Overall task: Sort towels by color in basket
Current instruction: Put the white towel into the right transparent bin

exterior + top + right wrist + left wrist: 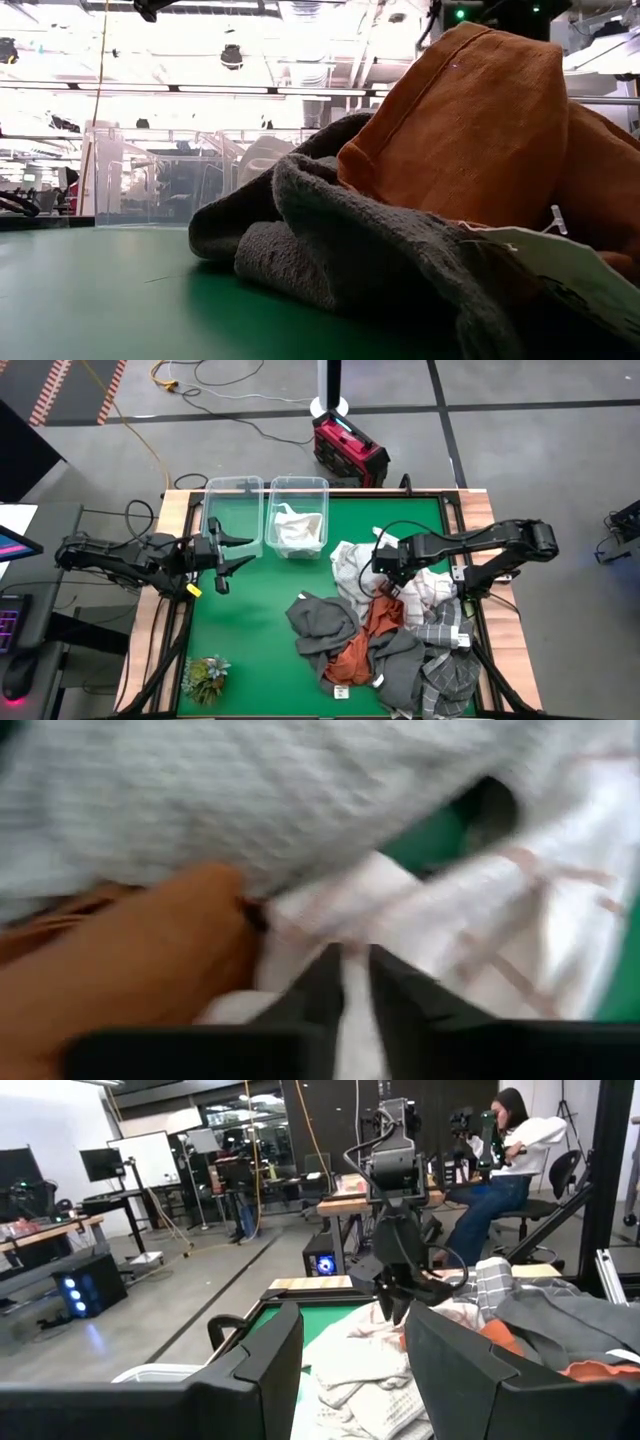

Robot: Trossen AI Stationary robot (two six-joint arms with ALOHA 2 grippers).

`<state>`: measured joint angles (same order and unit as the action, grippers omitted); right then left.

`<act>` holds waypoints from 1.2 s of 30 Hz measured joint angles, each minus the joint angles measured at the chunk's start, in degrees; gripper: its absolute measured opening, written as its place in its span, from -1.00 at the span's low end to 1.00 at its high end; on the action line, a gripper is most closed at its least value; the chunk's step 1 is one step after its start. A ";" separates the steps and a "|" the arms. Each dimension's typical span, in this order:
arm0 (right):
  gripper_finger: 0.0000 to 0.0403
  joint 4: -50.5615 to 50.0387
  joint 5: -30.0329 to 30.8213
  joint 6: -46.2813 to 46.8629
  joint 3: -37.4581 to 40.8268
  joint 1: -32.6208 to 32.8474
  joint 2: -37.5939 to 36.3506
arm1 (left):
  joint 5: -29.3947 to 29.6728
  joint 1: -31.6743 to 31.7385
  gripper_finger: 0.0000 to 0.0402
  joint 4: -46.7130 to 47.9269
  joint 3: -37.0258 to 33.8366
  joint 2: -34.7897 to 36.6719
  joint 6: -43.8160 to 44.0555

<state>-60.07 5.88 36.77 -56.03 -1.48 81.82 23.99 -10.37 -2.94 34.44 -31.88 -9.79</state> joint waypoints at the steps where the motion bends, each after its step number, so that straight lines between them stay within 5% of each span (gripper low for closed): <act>1: -0.82 0.62 -0.94 -0.99 -0.04 -0.02 0.00 | 0.00 0.00 -0.17 0.00 0.00 0.00 -0.01; 4: -0.90 -0.57 -1.66 -2.55 -1.83 0.00 0.02 | 0.02 0.00 -0.17 0.02 0.00 0.00 -0.01; 15: -0.58 -4.09 0.25 -2.54 -7.92 2.72 0.00 | 0.02 0.00 -0.17 0.70 0.00 0.00 0.21; 28: 0.20 -8.80 1.68 12.54 -4.57 10.41 0.02 | 0.07 0.00 -0.17 2.25 -0.04 0.02 1.82; 32: 0.08 -8.71 2.29 13.91 -2.65 10.90 0.02 | 0.53 0.02 -0.17 2.00 -0.04 0.00 1.91; 36: -0.31 -7.83 2.31 14.18 -1.00 10.69 0.04 | 0.60 0.02 -0.17 1.86 -0.04 0.02 1.60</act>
<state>-67.89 8.20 50.95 -57.03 9.21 81.86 24.59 -10.35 -1.08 34.39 -31.86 -8.19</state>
